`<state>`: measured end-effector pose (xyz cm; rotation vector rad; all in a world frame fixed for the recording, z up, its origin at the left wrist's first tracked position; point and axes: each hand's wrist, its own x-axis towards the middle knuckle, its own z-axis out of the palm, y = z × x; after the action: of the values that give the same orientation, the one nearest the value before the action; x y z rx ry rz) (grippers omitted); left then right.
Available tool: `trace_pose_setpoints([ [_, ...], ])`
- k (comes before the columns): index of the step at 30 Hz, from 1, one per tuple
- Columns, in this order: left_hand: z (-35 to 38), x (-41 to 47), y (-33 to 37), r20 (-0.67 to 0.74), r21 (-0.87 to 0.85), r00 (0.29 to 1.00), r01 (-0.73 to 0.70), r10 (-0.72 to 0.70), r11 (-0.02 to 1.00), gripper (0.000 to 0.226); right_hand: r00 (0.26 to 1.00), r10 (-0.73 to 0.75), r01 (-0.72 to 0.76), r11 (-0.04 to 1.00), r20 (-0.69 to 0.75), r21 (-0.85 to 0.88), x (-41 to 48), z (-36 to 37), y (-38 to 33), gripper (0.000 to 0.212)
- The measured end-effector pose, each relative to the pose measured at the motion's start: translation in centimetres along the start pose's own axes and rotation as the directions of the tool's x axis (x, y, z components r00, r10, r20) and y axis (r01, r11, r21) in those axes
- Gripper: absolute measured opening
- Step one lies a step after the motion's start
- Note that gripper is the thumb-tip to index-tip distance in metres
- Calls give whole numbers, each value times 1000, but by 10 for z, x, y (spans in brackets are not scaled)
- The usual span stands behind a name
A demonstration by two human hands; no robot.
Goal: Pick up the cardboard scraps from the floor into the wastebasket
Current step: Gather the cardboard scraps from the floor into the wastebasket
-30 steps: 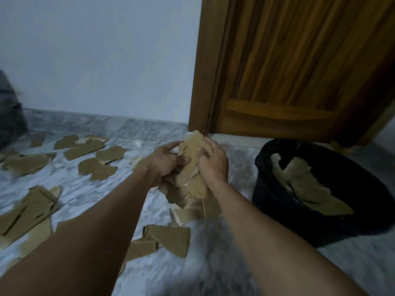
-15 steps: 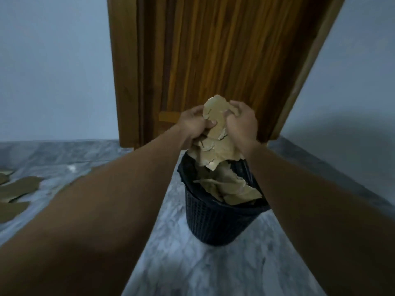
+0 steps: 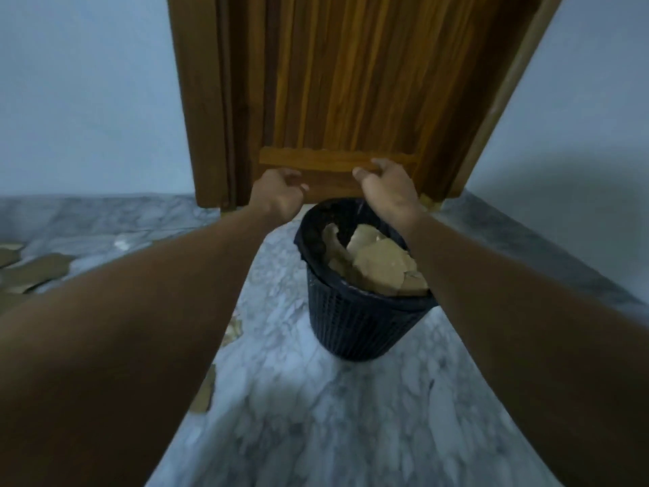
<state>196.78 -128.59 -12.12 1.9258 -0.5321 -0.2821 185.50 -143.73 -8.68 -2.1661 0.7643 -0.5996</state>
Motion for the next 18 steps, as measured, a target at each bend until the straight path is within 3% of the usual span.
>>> trace_pose_setpoints([
  [3,-47,-22,-57,-180,187,983,54,-20,981,45,994,-103,104,994,40,-31,-13,55,-27,60],
  [5,-74,-40,-105,-240,273,965,173,-107,946,56,976,-196,203,977,94,-72,-26,97,-39,59],
  [8,-98,-80,-183,-295,388,920,362,-258,847,68,914,-305,361,912,269,-193,-48,156,-38,56],
  [10,-98,-113,-226,-277,450,896,439,-346,777,89,858,-324,431,876,398,-217,-60,194,-26,57],
  [13,-76,-157,-274,-297,543,838,542,-457,642,104,815,-161,359,894,556,-267,-70,246,8,69],
  [16,-44,-194,-305,-361,525,764,640,-534,561,118,738,43,289,882,674,-373,-83,293,53,95],
  [18,-33,-201,-324,-421,536,745,664,-517,521,123,701,122,296,847,702,-442,-92,323,83,107],
])
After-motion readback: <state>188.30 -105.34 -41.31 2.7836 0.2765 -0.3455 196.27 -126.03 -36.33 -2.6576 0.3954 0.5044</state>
